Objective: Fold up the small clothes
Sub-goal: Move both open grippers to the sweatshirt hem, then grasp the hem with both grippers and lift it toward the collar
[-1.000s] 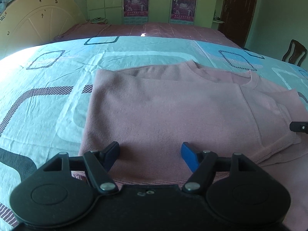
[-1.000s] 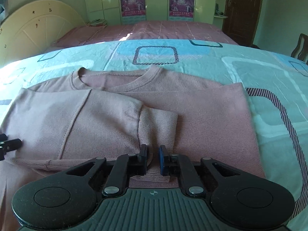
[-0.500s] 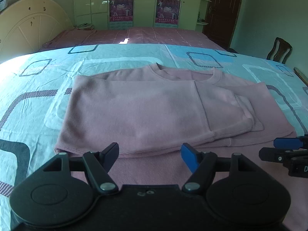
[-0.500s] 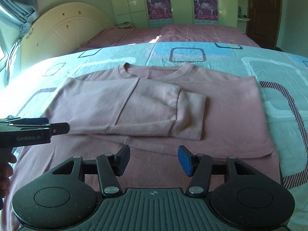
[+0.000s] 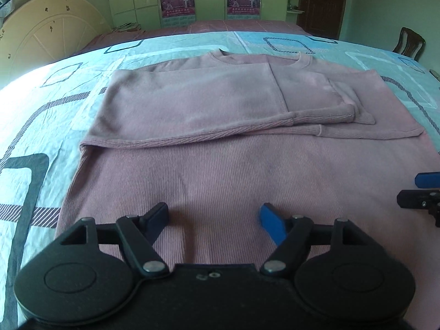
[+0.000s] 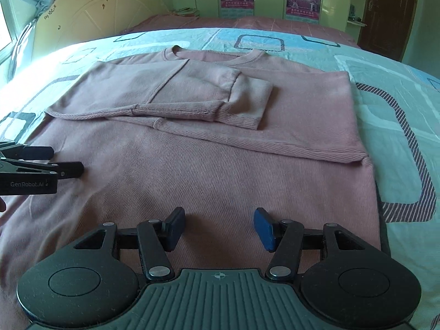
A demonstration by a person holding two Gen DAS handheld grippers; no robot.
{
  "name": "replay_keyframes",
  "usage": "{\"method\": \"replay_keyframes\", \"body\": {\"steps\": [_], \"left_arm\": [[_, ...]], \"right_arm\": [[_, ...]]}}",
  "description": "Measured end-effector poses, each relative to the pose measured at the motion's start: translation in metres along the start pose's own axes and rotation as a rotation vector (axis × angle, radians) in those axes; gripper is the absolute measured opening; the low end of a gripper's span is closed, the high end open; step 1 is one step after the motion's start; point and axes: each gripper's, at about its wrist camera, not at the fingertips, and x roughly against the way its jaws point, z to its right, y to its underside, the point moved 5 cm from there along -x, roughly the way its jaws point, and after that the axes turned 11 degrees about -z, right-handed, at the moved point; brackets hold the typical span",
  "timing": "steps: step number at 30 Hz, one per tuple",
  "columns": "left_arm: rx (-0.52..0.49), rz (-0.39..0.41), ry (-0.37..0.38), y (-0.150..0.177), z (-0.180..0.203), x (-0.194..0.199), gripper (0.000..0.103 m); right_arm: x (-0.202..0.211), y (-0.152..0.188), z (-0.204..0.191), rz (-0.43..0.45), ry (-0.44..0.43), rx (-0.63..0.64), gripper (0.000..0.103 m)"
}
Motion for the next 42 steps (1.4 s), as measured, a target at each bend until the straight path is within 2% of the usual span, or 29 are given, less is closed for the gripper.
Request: {"method": "replay_keyframes", "body": {"steps": [4,8,12,17,25,29,32,34,36,40,42], "left_arm": [[0.024,-0.01,-0.022,0.017,-0.006,0.011,0.074],[0.013,-0.025,-0.029,0.036,-0.01,0.023,0.073],[0.008,-0.022,-0.02,0.059,-0.019,0.043,0.073],[0.01,-0.037,0.016,0.099,-0.035,0.058,0.073],[0.052,0.03,0.021,0.146,-0.07,0.104,0.07],[0.091,0.022,0.032,0.162,-0.09,0.112,0.069],[0.119,0.0,0.069,0.173,-0.098,0.11,0.065],[0.137,-0.013,0.093,0.178,-0.101,0.107,0.064],[0.167,-0.022,0.12,0.181,-0.104,0.104,0.064],[0.205,-0.046,0.19,0.183,-0.104,0.1,0.064],[0.193,-0.058,0.221,0.181,-0.101,0.097,0.069]], "right_arm": [[0.01,0.019,-0.001,0.01,-0.007,0.014,0.056],[0.014,0.039,-0.002,0.014,0.037,0.026,0.056],[0.044,0.052,0.001,0.067,0.022,-0.047,0.056],[0.049,0.09,-0.002,-0.001,0.08,-0.082,0.056],[0.097,0.138,0.014,0.03,0.207,-0.202,0.056],[0.11,0.159,0.022,0.022,0.225,-0.275,0.056],[0.115,0.169,0.02,0.019,0.228,-0.306,0.056],[0.119,0.175,0.02,0.024,0.227,-0.326,0.059],[0.122,0.179,0.02,0.037,0.234,-0.344,0.081],[0.126,0.185,0.02,0.042,0.233,-0.358,0.081],[0.124,0.188,0.024,0.037,0.218,-0.385,0.08]]}}
